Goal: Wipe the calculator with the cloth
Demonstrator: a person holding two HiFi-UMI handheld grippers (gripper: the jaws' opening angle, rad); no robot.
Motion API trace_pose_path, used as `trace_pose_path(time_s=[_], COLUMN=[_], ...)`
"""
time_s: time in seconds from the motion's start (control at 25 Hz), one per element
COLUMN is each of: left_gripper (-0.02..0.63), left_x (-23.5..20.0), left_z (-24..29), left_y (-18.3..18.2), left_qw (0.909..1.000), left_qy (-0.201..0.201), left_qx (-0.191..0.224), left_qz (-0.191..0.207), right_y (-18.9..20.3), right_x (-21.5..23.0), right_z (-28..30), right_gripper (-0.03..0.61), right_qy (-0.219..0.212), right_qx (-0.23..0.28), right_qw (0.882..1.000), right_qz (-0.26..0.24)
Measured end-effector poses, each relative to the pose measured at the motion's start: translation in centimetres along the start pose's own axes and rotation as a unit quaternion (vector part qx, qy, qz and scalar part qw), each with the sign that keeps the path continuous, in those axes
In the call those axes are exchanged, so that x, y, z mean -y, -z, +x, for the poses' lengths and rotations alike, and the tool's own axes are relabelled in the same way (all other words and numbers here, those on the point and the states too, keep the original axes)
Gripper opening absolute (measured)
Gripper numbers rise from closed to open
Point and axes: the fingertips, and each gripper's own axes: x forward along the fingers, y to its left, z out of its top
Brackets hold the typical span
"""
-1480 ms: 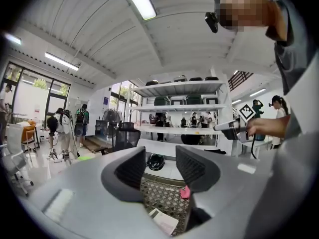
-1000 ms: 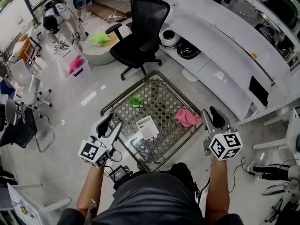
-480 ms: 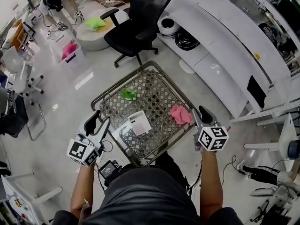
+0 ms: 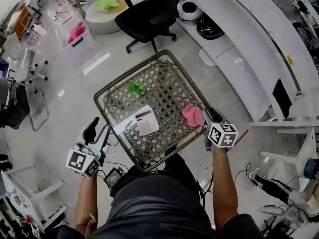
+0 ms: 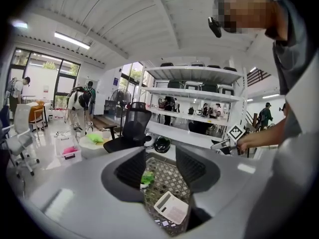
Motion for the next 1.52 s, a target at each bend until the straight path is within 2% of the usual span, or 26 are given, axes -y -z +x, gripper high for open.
trace_pose_path(time_s=[0.2,0.48,0.76,0.92,1.16,1.32,1.36,1.44,1.52], left_gripper=[0.212,0.212,0.212,0.212,0.212,0.212,0.212,0.212,0.212], left_x=[0.5,0.0,-0.1,0.3,0.1,0.3,0.3,0.2,0.2], left_z=[0.7,1.4,2.3,2.8,2.8,2.9,2.9,3.0,3.1], left_y=[0.7,3.7,4.9,5.1,6.4,6.5,6.7,7.0,7.2], left_qw=[0.9994,0.9987,0.9976,0.9964,0.9963,0.9955,0.9955,0.9957,0.9958], left_qy=[-0.006,-0.016,-0.023,-0.018,-0.024,-0.022,-0.023,-0.023,-0.021], left_qx=[-0.007,-0.039,-0.051,-0.063,-0.068,-0.076,-0.076,-0.074,-0.072], left_qz=[-0.033,-0.028,-0.042,-0.054,-0.046,-0.051,-0.052,-0.052,-0.053], right_y=[4.4,10.9,16.6,18.3,20.5,20.7,20.6,20.6,20.5], right_x=[1.9,3.4,5.8,7.1,7.8,7.7,7.4,6.7,6.3], right_z=[3.3,7.8,11.1,12.6,14.7,15.6,15.8,15.9,15.9], right_gripper=[0.161,0.186,0.235,0.241,0.245,0.245,0.241,0.141,0.116], right_qy=[0.0,0.0,0.016,0.028,0.026,0.026,0.019,-0.001,-0.006], right_qx=[-0.055,-0.123,-0.185,-0.208,-0.244,-0.25,-0.252,-0.258,-0.262], right_qw=[0.998,0.992,0.981,0.976,0.968,0.967,0.967,0.966,0.965], right_qz=[0.023,0.042,0.06,0.058,0.044,0.037,0.034,0.032,0.024])
